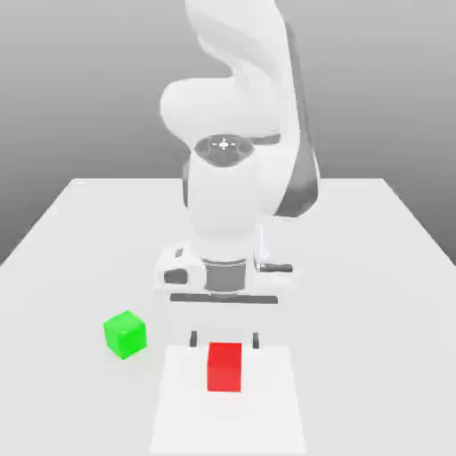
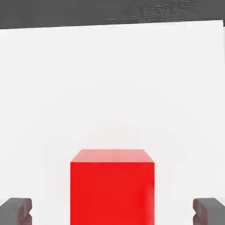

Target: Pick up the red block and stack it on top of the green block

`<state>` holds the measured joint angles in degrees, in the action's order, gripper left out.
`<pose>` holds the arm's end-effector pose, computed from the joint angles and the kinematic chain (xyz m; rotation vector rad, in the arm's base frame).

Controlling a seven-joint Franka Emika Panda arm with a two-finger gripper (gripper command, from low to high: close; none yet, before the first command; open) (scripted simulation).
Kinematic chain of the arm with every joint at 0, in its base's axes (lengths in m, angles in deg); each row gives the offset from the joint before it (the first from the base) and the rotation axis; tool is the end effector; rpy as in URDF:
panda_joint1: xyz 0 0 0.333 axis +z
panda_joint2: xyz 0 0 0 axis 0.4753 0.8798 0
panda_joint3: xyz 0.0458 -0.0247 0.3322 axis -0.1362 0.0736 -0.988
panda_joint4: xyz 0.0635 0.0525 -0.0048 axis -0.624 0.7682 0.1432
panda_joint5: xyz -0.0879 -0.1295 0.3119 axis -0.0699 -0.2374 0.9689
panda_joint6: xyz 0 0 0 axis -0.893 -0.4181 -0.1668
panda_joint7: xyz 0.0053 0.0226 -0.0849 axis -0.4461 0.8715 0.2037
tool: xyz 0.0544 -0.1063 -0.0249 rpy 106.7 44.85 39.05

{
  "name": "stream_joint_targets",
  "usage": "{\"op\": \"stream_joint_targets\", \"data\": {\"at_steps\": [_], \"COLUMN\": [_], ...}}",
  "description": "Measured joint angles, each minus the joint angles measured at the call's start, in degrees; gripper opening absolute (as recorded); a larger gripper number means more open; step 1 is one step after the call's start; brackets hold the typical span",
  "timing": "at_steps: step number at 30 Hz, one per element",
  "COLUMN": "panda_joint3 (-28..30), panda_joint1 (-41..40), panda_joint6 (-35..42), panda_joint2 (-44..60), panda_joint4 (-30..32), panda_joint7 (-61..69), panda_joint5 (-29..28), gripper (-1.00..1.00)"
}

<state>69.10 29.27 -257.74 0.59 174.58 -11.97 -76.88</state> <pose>0.3712 -0.0045 0.2124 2.8760 -1.2629 0.0027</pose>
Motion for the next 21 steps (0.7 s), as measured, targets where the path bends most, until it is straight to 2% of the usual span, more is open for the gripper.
{"op": "stream_joint_targets", "data": {"at_steps": [1,2,9,16,21], "panda_joint3": [-0.28,-0.47,-0.53,0.15,8.42], "panda_joint1": [-0.22,-0.36,-0.44,-0.73,-9.57], "panda_joint6": [-1.76,-2.98,-3.01,7.92,12.94], "panda_joint2": [2.07,3.49,3.52,-9.44,-18.38], "panda_joint4": [-0.27,-0.46,-0.46,1.56,5.31], "panda_joint7": [0.16,0.29,0.14,-0.03,10.15], "panda_joint5": [0.25,0.45,0.27,-1.2,-5.94], "gripper": [0.0,-1.0,-1.0,-1.0,-1.0]}}
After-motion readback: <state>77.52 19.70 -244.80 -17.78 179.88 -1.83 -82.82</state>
